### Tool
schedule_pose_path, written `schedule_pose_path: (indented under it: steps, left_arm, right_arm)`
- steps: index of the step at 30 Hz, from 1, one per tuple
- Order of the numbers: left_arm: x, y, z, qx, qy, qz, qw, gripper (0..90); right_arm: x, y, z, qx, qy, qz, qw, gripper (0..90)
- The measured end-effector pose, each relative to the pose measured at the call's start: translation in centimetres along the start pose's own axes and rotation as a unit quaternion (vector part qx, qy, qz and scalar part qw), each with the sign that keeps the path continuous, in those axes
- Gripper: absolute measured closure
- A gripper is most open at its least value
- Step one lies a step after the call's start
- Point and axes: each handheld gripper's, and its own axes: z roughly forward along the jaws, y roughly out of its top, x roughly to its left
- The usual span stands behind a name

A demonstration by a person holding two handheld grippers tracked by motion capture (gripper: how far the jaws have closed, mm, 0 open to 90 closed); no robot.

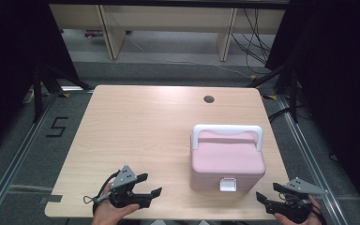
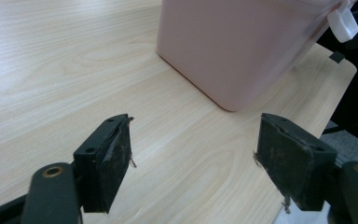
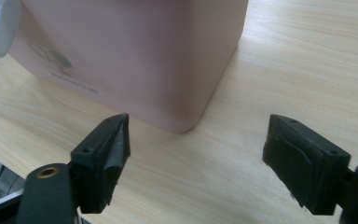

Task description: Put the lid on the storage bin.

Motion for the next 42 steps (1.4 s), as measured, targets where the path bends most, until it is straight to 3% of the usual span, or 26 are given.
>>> schedule_pose_path:
  steps: [1,2,3,4,5,6,7,11,13,15,16,17,18,21,22,23,25,27,29,30,33,34,39,42]
  left_arm:
    - [0.1,-0.1,-0.2,0.005,0.000,0.009,1.0000,24.6]
    - [0.1,-0.3,-0.2,0.001,0.003,0.011,0.9999,24.3]
    - [0.1,-0.4,-0.3,0.001,0.004,0.015,0.9999,23.9]
    - [0.0,-0.5,-0.4,0.004,0.008,0.017,0.9998,23.3]
    - [0.0,-0.6,-0.5,0.005,0.004,0.019,0.9998,22.9]
    - [0.0,-0.7,-0.6,0.009,0.007,0.023,0.9997,22.8]
    - [0.0,-0.8,-0.6,0.008,0.006,0.025,0.9996,22.5]
    - [-0.1,-1.1,-1.0,0.007,0.010,0.030,0.9995,20.9]
    - [-0.1,-1.2,-1.1,0.002,0.011,0.030,0.9995,20.1]
    - [-0.2,-1.3,-1.2,0.003,0.012,0.033,0.9994,19.3]
    - [-0.2,-1.4,-1.3,0.007,0.012,0.037,0.9992,18.9]
    - [-0.3,-1.5,-1.3,0.005,0.013,0.037,0.9992,18.7]
    - [-0.4,-1.5,-1.3,0.005,0.015,0.036,0.9992,18.6]
    - [-0.5,-1.6,-1.4,0.006,0.016,0.040,0.9990,16.5]
    - [-0.5,-1.6,-1.4,0.008,0.015,0.043,0.9989,16.5]
    - [-0.6,-1.6,-1.4,0.008,0.016,0.041,0.9990,16.5]
    - [-0.5,-1.7,-1.4,0.009,0.014,0.044,0.9989,16.5]
    - [-0.5,-1.6,-1.4,0.008,0.014,0.045,0.9989,16.5]
    - [-0.6,-1.6,-1.4,0.010,0.016,0.045,0.9988,16.5]
    - [-0.6,-1.7,-1.4,0.010,0.016,0.046,0.9988,16.5]
    - [-0.5,-1.7,-1.3,0.011,0.015,0.048,0.9987,16.5]
    - [-0.6,-1.7,-1.3,0.011,0.015,0.048,0.9987,16.5]
    - [-0.5,-1.7,-1.3,0.011,0.016,0.048,0.9986,16.5]
    - [-0.5,-1.7,-1.3,0.008,0.017,0.046,0.9987,16.5]
  right_arm:
    - [0.0,-0.1,0.0,0.003,0.005,-0.004,1.0000,22.0]
    - [0.4,-0.3,0.0,0.006,0.004,0.013,0.9999,21.9]
    - [0.2,-0.3,0.0,0.007,0.004,-0.004,1.0000,21.6]
    - [0.4,-0.5,0.0,0.005,0.004,0.005,1.0000,21.5]
    - [0.2,-0.5,-0.1,0.009,0.000,-0.012,0.9999,21.5]
    - [0.5,-0.7,0.0,0.008,0.002,-0.002,1.0000,21.3]
    - [0.3,-0.8,0.1,0.008,0.000,-0.014,0.9999,20.8]
    - [0.4,-1.5,-0.1,0.014,-0.004,-0.022,0.9996,19.2]
    - [0.4,-1.7,0.0,0.019,0.015,-0.013,0.9996,18.5]
    - [0.3,-2.0,-0.2,0.014,0.000,-0.026,0.9995,18.5]
    - [0.3,-2.1,-0.2,0.018,0.004,-0.021,0.9996,18.4]
    - [0.2,-2.2,-0.3,0.015,-0.003,-0.032,0.9994,18.3]
    - [0.3,-2.2,-0.3,0.013,0.000,-0.021,0.9997,18.4]
    - [0.2,-2.2,-0.5,0.011,-0.006,-0.034,0.9993,18.5]
    - [0.6,-2.3,-0.4,0.017,-0.002,-0.016,0.9997,18.5]
    - [0.6,-2.3,-0.4,0.017,-0.002,-0.016,0.9997,18.5]
    - [0.3,-2.2,-0.3,0.013,-0.008,-0.039,0.9991,18.9]
    - [0.6,-2.3,-0.4,0.020,-0.003,-0.015,0.9997,18.9]
    - [0.4,-2.3,-0.3,0.017,-0.006,-0.023,0.9996,18.9]
    - [0.2,-2.3,-0.3,0.012,-0.010,-0.038,0.9992,18.9]
    - [0.2,-2.3,-0.3,0.021,-0.002,-0.028,0.9994,18.9]
    - [0.0,-2.3,-0.3,0.017,-0.009,-0.040,0.9990,19.0]
    - [0.0,-2.3,-0.3,0.016,-0.005,-0.038,0.9991,19.0]
    - [0.1,-2.3,-0.3,0.019,-0.004,-0.024,0.9995,18.9]
